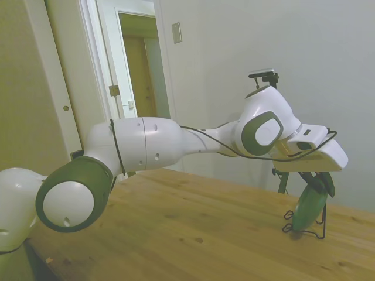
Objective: Unload the plate
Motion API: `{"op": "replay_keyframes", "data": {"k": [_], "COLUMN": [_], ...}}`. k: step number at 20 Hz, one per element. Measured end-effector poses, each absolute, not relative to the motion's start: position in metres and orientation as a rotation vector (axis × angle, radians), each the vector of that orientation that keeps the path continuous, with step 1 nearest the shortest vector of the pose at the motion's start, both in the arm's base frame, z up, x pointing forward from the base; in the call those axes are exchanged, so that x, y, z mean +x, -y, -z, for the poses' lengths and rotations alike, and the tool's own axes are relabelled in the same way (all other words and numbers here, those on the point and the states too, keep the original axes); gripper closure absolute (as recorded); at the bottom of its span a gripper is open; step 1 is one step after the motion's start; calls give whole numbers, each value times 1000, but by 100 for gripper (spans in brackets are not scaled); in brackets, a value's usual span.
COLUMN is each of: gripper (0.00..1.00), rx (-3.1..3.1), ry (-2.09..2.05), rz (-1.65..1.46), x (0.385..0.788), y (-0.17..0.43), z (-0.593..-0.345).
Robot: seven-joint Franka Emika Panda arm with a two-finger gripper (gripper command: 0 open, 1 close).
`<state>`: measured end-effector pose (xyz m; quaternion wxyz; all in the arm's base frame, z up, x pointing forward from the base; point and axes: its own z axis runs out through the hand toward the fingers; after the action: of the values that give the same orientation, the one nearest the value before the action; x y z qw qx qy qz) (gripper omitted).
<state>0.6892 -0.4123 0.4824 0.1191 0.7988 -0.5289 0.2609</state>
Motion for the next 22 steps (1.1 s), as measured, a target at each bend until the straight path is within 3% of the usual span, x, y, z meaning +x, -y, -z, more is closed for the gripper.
{"op": "replay_keyframes", "data": {"k": [10,16,22], "gripper": [100,100,100], "rx": [2329,2354,2464], "ry": [1536,1501,1554], "rz": [-802,-884,-920], "x": [690,698,702], "y": [410,377,296], "z": [-493,-538,-604]}}
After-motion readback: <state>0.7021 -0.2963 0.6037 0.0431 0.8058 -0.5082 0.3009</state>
